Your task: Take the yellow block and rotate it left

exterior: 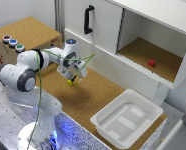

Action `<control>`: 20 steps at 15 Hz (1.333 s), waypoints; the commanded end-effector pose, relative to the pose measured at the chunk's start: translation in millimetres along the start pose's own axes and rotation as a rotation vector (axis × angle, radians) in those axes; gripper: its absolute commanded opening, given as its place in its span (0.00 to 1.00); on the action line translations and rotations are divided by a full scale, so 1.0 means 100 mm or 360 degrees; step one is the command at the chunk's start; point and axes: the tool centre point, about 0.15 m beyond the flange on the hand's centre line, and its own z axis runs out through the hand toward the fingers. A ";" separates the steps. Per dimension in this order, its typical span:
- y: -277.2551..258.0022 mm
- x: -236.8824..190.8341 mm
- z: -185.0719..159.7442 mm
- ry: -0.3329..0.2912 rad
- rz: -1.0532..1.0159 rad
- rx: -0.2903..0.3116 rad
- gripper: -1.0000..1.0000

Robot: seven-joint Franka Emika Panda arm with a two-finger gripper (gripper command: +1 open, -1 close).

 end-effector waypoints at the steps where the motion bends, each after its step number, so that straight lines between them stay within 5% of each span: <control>1: 0.03 0.01 -0.05 -0.0062 -0.0007 0.0028 1.00; 14: 0.03 0.01 -0.05 -0.0062 -0.0007 0.0028 1.00; 15: 0.00 0.00 -0.01 0.0001 0.0001 0.0000 1.00; 20: -0.41 -0.28 0.05 -0.0004 -0.0307 0.0081 1.00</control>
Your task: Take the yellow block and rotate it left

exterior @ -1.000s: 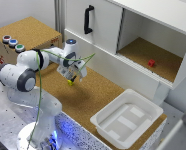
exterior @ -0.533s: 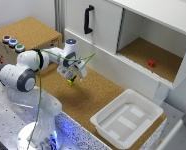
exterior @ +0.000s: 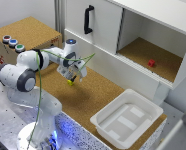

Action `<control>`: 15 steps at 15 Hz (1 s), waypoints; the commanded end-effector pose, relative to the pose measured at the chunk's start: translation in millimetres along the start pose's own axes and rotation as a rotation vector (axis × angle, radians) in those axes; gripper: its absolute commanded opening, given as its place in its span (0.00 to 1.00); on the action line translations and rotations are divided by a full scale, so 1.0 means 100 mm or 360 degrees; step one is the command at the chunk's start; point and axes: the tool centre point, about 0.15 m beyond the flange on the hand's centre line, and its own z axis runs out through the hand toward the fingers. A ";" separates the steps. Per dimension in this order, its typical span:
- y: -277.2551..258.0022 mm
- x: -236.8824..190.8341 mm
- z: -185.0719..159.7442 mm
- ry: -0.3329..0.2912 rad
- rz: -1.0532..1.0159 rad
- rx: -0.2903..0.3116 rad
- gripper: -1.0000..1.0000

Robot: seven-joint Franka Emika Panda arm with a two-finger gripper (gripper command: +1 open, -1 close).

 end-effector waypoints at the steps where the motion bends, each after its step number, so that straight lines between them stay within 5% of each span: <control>1: -0.44 -0.29 0.13 -0.0020 -0.0253 0.0088 1.00; 11: -0.46 0.02 0.78 -0.0076 -0.0371 0.0133 1.00; 12: -0.48 0.04 0.81 -0.0089 -0.0386 0.0140 0.00; 15: -0.50 0.08 0.87 -0.0112 -0.0423 0.0138 0.00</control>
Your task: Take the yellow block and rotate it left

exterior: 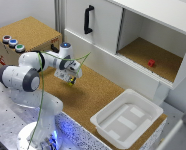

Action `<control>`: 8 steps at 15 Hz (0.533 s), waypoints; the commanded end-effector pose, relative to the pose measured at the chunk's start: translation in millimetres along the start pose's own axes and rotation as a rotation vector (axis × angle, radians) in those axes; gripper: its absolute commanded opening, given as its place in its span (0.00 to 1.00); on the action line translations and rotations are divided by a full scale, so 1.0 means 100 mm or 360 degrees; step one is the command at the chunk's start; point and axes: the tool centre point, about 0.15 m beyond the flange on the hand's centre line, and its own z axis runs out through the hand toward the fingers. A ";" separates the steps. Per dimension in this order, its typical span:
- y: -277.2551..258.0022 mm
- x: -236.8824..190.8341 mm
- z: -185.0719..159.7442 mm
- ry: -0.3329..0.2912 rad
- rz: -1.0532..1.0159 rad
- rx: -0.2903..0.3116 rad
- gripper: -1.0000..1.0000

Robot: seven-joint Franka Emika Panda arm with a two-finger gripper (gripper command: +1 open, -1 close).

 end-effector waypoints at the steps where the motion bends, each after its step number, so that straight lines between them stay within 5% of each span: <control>1: 0.03 0.28 0.32 -0.0099 -0.0075 0.0073 0.00; 8: 0.04 0.14 0.06 -0.0097 0.0012 0.0079 0.00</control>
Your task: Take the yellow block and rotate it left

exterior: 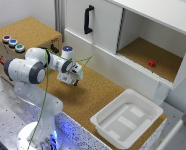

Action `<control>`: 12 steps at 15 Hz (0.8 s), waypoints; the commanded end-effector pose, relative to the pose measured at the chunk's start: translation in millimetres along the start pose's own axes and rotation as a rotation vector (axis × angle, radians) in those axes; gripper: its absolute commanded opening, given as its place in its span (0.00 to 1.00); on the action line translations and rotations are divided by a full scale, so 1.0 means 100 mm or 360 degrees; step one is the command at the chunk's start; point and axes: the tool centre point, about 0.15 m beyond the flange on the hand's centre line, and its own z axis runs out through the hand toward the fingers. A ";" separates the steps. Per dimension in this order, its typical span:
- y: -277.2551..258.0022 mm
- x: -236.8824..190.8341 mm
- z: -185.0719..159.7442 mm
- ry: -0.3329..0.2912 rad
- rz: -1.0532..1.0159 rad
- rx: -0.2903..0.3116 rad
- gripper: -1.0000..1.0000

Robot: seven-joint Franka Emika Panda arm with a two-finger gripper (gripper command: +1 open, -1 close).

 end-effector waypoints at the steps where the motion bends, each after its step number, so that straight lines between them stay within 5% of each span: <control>1: 0.02 0.03 -0.20 -0.0079 0.0037 0.0067 0.00; 4: -0.06 0.08 -0.52 -0.0024 -0.0043 0.0085 0.00; 7: -0.09 0.11 -0.57 -0.0072 -0.0354 0.0039 0.00; 12: -0.39 0.07 -0.52 -0.0078 -0.1163 0.0226 0.00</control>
